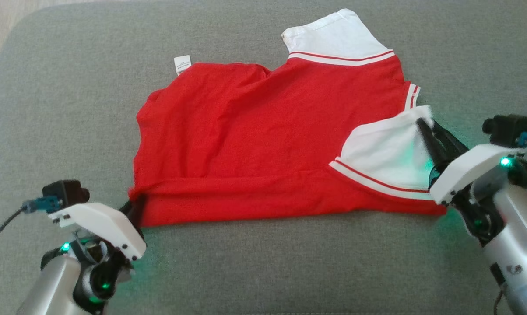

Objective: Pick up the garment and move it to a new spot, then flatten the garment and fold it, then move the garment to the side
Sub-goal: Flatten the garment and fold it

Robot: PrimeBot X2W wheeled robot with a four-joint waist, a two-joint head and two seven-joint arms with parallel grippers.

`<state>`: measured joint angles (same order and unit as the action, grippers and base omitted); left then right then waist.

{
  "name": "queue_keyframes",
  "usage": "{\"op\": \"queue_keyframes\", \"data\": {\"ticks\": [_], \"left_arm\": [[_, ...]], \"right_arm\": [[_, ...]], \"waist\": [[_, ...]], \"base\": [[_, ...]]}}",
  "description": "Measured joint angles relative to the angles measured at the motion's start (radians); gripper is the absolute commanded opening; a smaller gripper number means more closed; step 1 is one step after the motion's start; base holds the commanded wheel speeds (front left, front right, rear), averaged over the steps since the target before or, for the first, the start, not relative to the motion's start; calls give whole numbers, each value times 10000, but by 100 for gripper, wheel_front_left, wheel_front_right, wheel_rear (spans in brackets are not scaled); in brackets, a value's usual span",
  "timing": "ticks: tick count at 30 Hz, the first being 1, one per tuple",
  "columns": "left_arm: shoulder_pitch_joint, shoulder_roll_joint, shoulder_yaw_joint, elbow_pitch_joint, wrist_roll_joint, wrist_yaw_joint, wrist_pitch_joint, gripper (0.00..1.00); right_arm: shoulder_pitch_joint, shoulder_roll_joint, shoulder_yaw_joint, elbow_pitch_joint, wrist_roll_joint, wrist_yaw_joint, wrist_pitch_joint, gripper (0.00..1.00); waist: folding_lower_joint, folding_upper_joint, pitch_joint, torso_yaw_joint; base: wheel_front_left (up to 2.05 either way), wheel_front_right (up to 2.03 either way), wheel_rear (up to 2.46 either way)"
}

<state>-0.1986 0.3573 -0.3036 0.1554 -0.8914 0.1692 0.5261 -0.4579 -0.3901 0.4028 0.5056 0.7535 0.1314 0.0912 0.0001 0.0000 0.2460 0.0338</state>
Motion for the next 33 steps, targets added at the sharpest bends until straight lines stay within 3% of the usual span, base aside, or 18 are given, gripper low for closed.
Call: {"op": "queue_keyframes", "data": {"ticks": [3,8,16,24,33], "left_arm": [[7,-259,58,242,-36,-65,-523,100],[71,-1101,510,552,581,25,-3373,100],[221,-1480,476,458,2849,606,-7321,100],[232,-1513,366,-359,5296,786,-7798,100],[1255,-1457,56,339,5471,566,-7699,100]], "right_arm": [[-16,-12,408,211,236,0,-681,100],[-5,-96,600,163,-33,0,-2489,100],[521,86,-1200,-1060,-2378,0,-3308,100],[2588,1321,-2838,-3365,-4416,0,-2978,100],[4711,2169,-3388,-5137,-5066,0,-2025,100]], "waist": [[0,0,-30,16],[0,0,-104,-98],[-2,0,-472,-324],[-2,0,-703,-328],[-2,0,-977,-318]], "base": [[0,0,0],[0,0,0],[0,0,0],[0,0,0],[0,0,0]]}}
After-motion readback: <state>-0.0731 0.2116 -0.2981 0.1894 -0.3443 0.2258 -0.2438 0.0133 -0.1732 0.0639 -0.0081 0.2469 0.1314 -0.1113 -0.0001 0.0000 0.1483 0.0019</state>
